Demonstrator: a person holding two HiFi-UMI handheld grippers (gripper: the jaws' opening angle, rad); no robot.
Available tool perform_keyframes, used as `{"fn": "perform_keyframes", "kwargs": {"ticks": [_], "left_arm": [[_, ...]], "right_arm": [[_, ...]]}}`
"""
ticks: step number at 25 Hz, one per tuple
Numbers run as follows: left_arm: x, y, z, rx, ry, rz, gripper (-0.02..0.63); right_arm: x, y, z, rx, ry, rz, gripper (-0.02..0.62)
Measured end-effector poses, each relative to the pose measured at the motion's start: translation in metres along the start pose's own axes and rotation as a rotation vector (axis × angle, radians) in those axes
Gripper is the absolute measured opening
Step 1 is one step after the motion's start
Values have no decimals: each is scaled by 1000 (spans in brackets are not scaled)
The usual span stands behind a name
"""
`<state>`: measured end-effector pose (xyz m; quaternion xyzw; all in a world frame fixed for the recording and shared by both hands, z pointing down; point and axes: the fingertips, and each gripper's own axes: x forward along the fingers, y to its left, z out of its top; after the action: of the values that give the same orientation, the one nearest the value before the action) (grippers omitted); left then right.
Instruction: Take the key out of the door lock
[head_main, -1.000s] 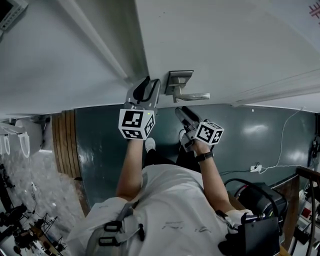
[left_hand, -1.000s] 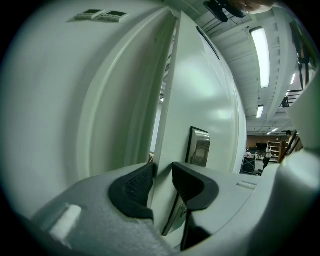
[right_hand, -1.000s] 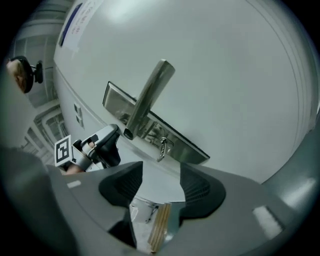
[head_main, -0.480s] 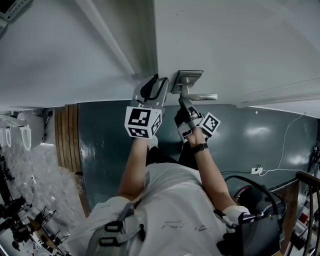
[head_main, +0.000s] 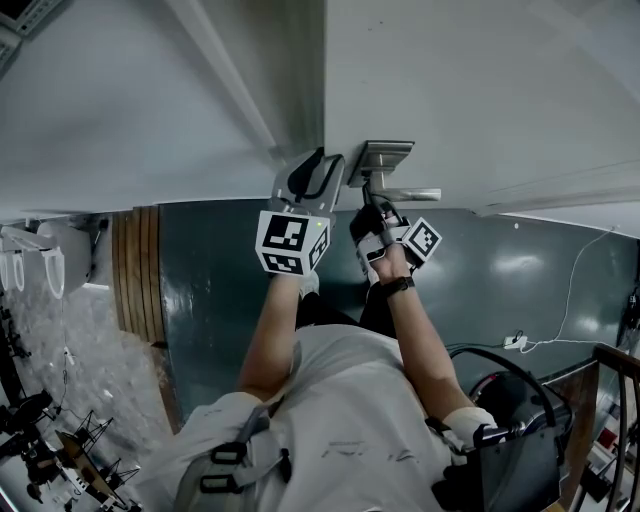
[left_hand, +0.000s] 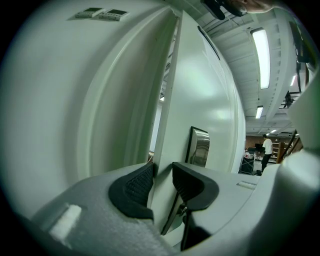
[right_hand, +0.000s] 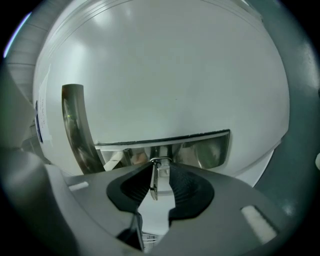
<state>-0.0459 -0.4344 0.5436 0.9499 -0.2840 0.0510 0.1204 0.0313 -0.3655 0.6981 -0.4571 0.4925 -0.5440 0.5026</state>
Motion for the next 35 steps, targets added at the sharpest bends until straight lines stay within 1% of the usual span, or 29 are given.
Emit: {"fn": "perform_keyframes", "kwargs": {"ticks": [2, 4, 8, 11, 17, 25, 28, 30, 32, 34, 35], "left_arm": [[0, 0, -1, -2, 1, 0, 127], [0, 0, 0, -3, 0, -4, 129], [-1, 1, 2, -4, 5, -6, 129], [1, 1, -1, -3, 15, 0, 130], [2, 0, -1, 1, 31, -15, 132], [1, -3, -3, 12, 71, -71, 137], [-1, -5, -4, 15, 68, -84, 137], [-2, -6, -3, 21, 59, -87, 132], [-1, -4, -3, 27, 48, -86, 122], [-2, 1, -3, 33, 44, -74, 102], [-5, 3, -4, 36, 44, -62, 82]], "right_arm": [[0, 3, 0, 4, -16, 18, 82], [0, 8, 1, -17, -43, 24, 32], [-3, 11, 0, -24, -100, 40, 29], [-4, 7, 1, -19, -108, 44, 29], [-6, 7, 3, 10, -126, 30, 29], [-14, 7, 1, 8, -173, 41, 29], [-41, 3, -12, 5, -191, 41, 28], [-72, -13, -20, 28, -219, 12, 28], [-97, -27, -21, 44, -243, -21, 28], [-112, -27, -18, 24, -246, -45, 29], [-117, -20, -17, -8, -237, -53, 29]]}}
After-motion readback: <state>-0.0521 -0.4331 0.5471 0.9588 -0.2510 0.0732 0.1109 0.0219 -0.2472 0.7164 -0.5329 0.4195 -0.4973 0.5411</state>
